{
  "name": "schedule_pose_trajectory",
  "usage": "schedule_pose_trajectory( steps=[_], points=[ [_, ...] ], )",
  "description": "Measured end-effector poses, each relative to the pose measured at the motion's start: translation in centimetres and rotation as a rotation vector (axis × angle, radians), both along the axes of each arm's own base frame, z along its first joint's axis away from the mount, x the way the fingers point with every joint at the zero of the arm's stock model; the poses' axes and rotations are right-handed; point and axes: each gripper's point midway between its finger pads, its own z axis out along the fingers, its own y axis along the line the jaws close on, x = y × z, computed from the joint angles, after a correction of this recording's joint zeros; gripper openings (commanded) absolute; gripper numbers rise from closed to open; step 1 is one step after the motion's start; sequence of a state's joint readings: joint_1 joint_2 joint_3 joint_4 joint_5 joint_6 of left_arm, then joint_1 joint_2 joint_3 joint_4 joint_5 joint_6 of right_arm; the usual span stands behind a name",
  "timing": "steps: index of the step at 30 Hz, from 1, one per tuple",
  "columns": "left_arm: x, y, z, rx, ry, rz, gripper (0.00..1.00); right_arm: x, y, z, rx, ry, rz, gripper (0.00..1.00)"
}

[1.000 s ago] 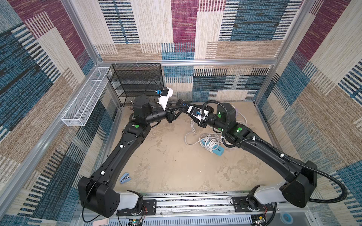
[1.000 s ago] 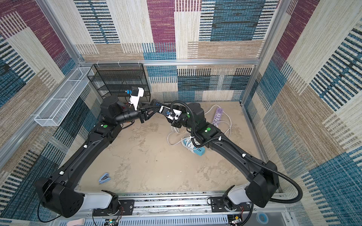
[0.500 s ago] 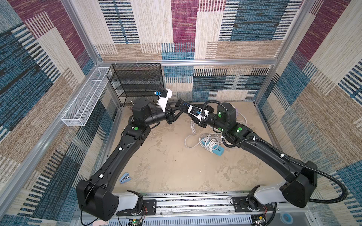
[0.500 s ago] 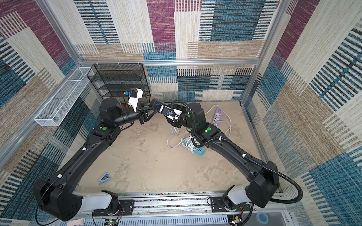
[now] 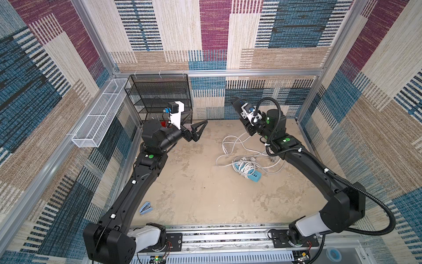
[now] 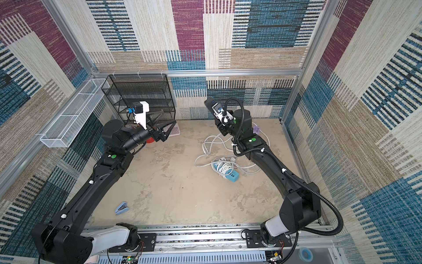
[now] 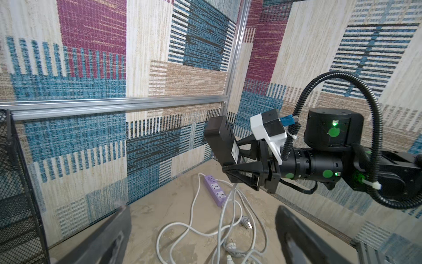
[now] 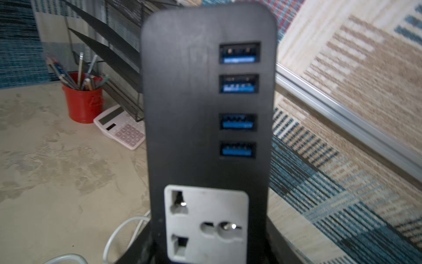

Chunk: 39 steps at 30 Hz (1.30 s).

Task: Unwrap the cord wrapped around the power strip
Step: Place the power strip at the center of the board.

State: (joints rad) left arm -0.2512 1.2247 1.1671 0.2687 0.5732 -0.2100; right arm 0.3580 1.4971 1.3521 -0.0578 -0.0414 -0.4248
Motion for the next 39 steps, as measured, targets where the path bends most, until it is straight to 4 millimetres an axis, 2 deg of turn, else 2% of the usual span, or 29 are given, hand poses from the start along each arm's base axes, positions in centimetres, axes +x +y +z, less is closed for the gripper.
schedule_pose_trajectory(
  steps=[3,7,12,19,28,34,39],
  points=[
    [0.3,0.5,0.2,-0.006,-0.01,0.028,0.99,1.7,-5.1,-1.4,0.069,0.058,-0.151,0.01],
    [0.5,0.9,0.5,-0.014,-0.02,0.051,0.99,2.7,-11.7,-4.1,0.147,0.134,-0.357,0.0],
    [0.5,0.9,0.6,-0.015,-0.024,0.054,0.99,2.5,-18.2,-7.1,0.243,0.203,-0.541,0.0],
    [0.5,1.0,0.5,-0.015,-0.023,0.055,0.99,1.3,-27.5,-11.7,0.366,0.288,-0.789,0.0],
    [0.5,1.0,0.4,-0.015,-0.022,0.056,0.99,0.2,-33.6,-18.8,0.441,0.42,-0.957,0.0],
    [0.6,1.0,0.2,-0.014,-0.018,0.056,0.99,0.5,-34.1,-22.7,0.453,0.5,-0.973,0.0],
    [0.6,1.0,0.2,-0.014,-0.018,0.056,0.99,0.4,-34.3,-24.8,0.464,0.538,-0.986,0.0]
  ],
)
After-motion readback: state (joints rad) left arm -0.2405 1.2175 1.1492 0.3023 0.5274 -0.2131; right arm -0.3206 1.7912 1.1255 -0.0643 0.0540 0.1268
